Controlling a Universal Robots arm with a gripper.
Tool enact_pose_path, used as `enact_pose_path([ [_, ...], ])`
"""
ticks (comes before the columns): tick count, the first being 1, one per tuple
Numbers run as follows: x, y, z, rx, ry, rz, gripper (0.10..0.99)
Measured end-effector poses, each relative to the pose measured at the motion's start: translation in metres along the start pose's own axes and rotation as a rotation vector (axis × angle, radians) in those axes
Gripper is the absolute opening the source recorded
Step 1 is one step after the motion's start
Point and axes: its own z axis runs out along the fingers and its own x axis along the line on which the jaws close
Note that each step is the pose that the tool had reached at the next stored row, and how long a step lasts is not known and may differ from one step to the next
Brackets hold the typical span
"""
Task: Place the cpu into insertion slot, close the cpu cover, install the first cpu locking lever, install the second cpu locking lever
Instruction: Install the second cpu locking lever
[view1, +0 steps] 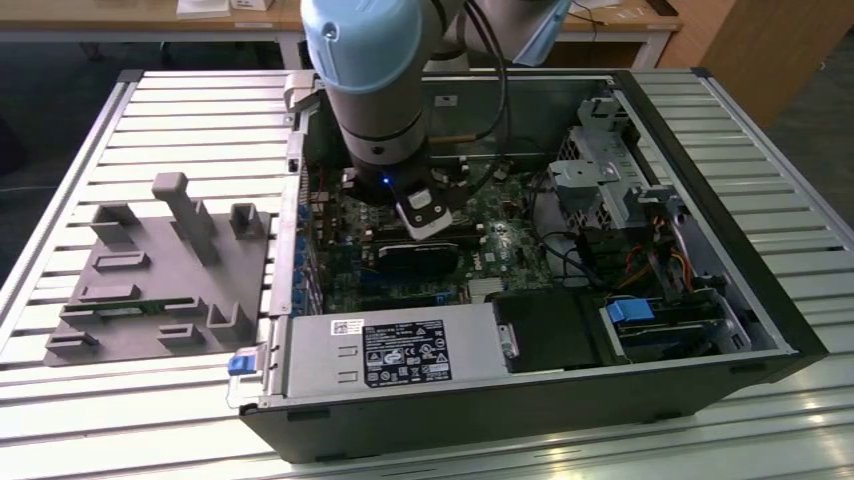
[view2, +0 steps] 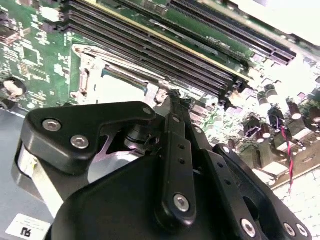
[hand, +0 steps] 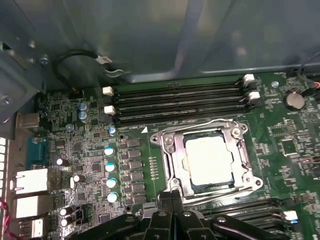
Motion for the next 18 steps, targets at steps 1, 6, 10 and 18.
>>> enact_pose_path([
  [1,-0.0019,0.0003,-0.0002,0.002,-0.0005,0.001,0.106],
  [6,-0.0137,0.0022,0.0001,0.012,-0.0026,0.004,0.106],
  [10,-0.0237,0.0036,0.001,0.019,-0.0033,0.006,0.106],
  [18,-0.0369,0.0074,0.0033,0.03,0.0015,0.007,0.106],
])
